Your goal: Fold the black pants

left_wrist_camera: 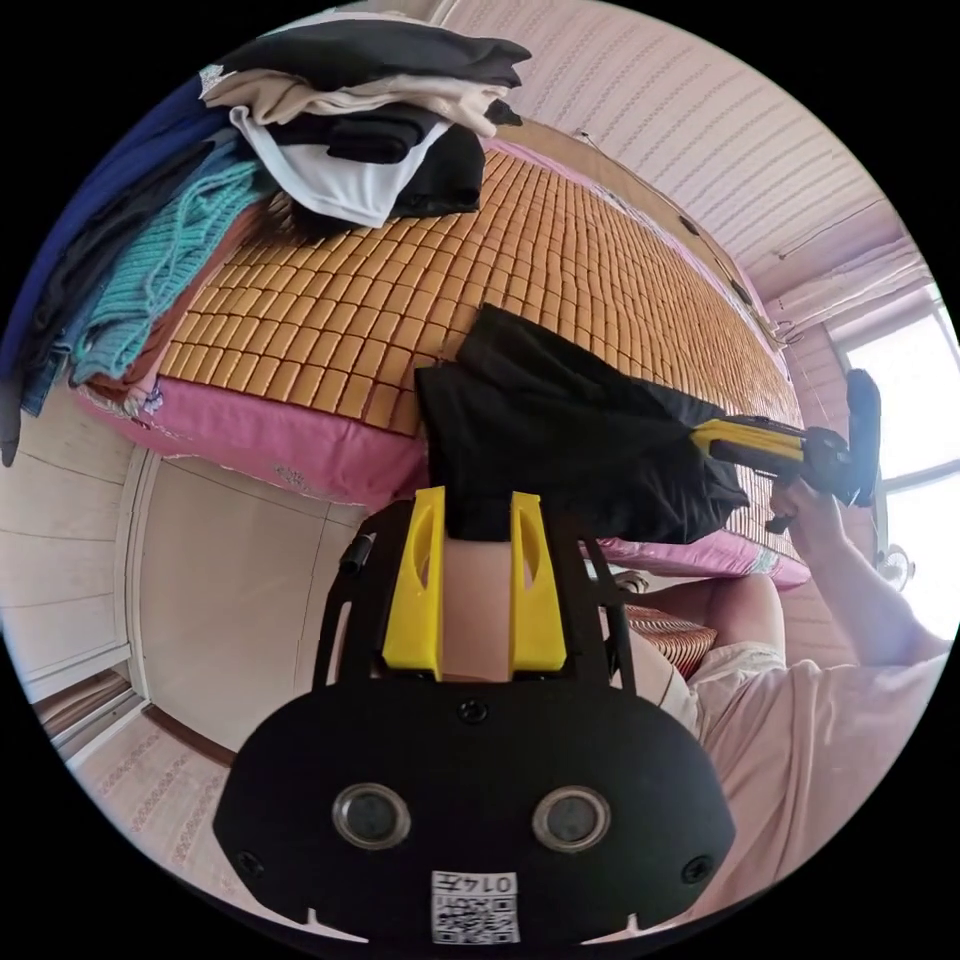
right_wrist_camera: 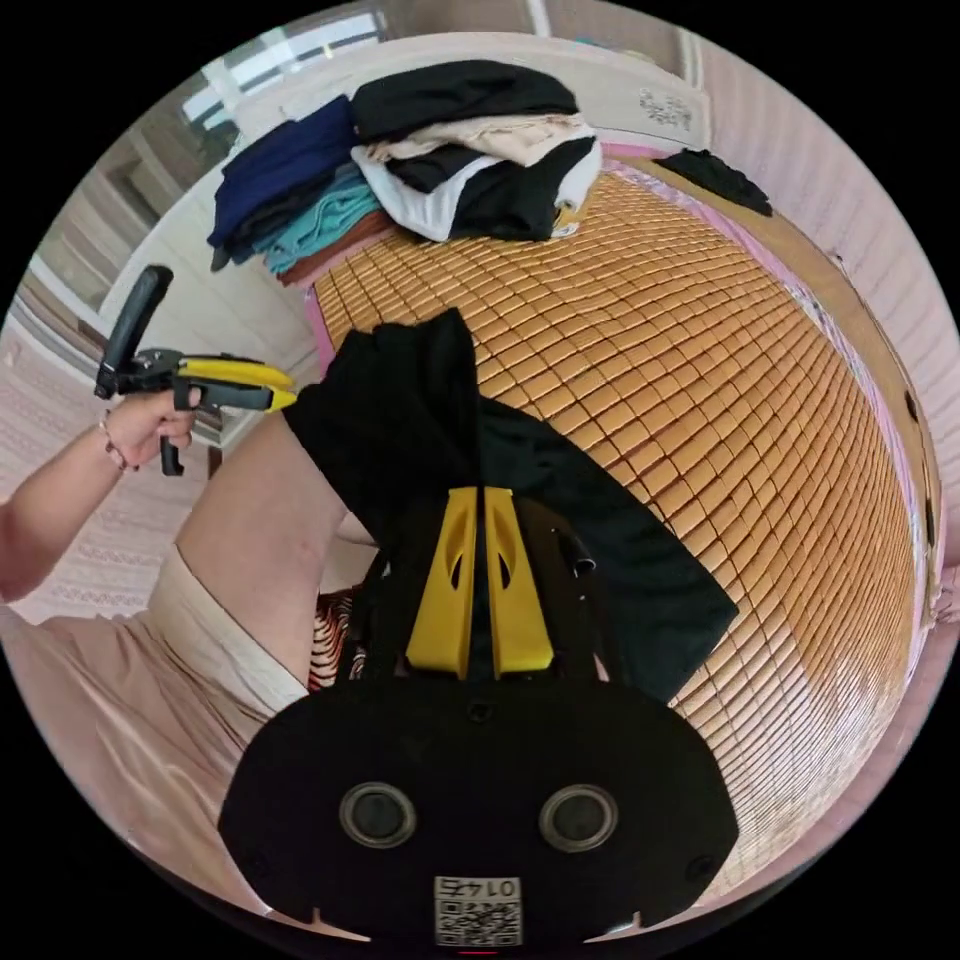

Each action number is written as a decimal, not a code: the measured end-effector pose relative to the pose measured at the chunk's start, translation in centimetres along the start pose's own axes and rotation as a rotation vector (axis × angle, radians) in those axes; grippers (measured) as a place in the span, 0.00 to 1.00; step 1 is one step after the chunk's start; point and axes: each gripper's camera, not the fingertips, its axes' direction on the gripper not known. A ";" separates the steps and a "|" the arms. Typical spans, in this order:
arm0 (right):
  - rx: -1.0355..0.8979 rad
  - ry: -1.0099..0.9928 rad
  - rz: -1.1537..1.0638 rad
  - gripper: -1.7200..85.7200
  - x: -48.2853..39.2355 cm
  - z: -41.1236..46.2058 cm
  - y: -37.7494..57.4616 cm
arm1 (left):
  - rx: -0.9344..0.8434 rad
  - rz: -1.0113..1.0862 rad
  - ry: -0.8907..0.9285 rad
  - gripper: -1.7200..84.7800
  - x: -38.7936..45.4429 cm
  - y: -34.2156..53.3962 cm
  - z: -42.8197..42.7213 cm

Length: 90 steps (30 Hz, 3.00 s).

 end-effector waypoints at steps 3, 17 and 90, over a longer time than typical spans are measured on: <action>0.047 0.009 0.104 0.02 3.5 -3.2 2.4 | 0.008 -0.002 -0.017 0.14 -0.3 -2.0 0.2; 0.571 -0.001 0.561 0.02 15.0 -24.7 21.8 | -0.122 0.194 -0.236 0.06 2.7 -10.3 7.0; 0.123 -0.013 0.053 0.11 10.3 -6.5 -2.7 | 0.285 0.174 0.148 0.06 -11.8 -3.5 -13.6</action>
